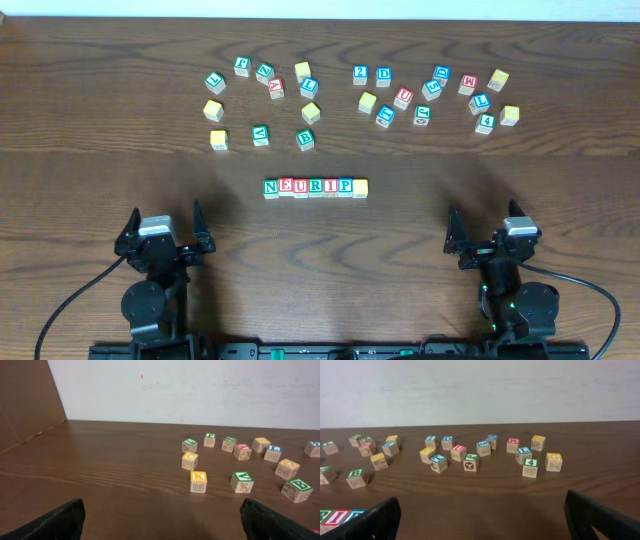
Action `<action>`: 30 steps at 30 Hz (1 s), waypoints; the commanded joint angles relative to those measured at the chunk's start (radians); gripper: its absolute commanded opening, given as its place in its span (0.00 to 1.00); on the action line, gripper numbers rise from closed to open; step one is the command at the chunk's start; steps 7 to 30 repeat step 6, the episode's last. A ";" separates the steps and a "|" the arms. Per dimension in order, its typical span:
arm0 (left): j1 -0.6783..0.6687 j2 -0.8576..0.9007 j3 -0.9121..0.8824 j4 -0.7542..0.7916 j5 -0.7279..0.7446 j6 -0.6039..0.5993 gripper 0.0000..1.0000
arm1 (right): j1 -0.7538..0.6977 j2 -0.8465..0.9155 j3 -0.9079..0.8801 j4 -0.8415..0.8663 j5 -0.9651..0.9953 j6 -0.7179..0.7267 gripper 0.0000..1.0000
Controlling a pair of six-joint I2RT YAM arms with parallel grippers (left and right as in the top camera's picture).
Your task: Spell out NEURIPS
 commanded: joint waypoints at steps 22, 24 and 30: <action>0.002 -0.008 -0.014 -0.038 0.003 0.006 0.98 | -0.009 -0.004 -0.003 -0.002 0.001 -0.012 0.99; 0.002 -0.008 -0.014 -0.038 0.003 0.006 0.98 | -0.009 -0.004 -0.003 -0.002 0.001 -0.012 0.99; 0.002 -0.008 -0.014 -0.038 0.003 0.006 0.98 | -0.009 -0.004 -0.003 -0.002 0.001 -0.012 0.99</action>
